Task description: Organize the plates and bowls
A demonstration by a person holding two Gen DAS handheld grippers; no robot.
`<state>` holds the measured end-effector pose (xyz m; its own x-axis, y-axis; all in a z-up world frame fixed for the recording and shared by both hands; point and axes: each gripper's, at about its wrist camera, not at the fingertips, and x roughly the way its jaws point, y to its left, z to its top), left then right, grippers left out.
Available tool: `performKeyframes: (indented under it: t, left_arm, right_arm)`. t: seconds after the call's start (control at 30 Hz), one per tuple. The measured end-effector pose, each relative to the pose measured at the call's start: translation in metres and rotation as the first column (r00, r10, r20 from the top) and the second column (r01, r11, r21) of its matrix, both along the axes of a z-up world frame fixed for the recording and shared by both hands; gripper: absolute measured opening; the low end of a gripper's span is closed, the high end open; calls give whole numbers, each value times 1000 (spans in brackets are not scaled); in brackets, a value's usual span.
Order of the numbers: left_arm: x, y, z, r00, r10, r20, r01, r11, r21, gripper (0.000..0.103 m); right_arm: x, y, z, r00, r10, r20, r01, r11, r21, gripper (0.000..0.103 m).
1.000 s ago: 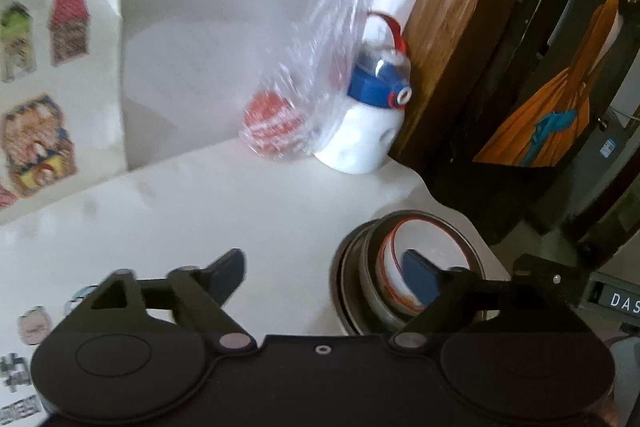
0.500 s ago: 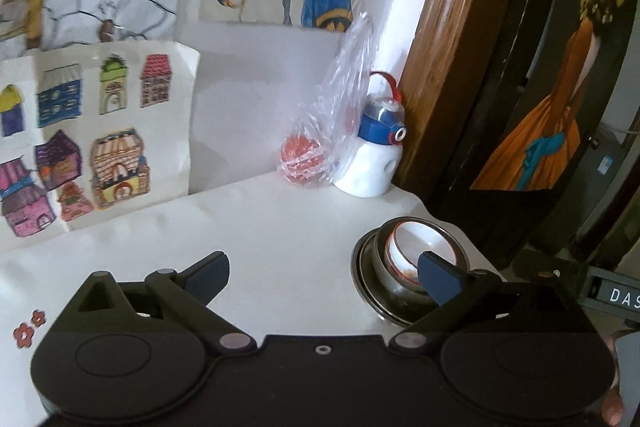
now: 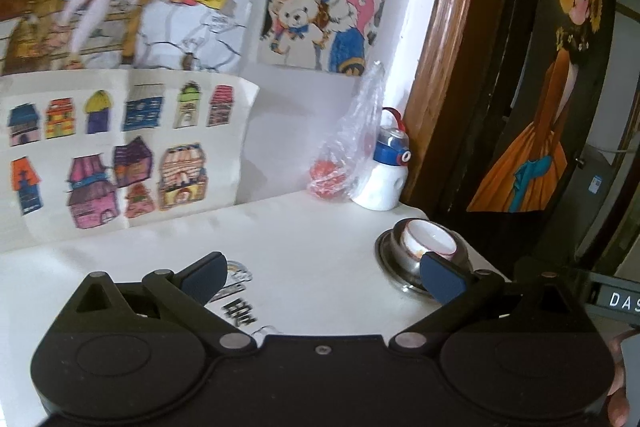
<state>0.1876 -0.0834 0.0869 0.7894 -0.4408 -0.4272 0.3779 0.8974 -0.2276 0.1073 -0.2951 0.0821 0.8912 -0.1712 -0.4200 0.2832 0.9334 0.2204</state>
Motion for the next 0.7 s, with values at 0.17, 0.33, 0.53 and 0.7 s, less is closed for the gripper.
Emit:
performKeyframes:
  t: [0.17,0.33,0.53,0.7]
  left_arm:
    - [-21,32,-5,998,20,57,-21,1000,9,102]
    - [-40,55,-13,993,28,111,-34,998,52,102]
    - [-55,70,-23,990,14,140,-27,996,90,102]
    - [-63,78,-31,989,9,145,-24,994,106,102]
  right_arm:
    - [-19,24,-7,999,-14,29,15,1000,-12,103]
    - [-32,46,-15,999,-15,44,16,999,-29,103]
    - [-45,72,-22,997,-9,70,14,998,-58,103]
    - [-55,89,-27,995,-1,97,9,997,-80,103]
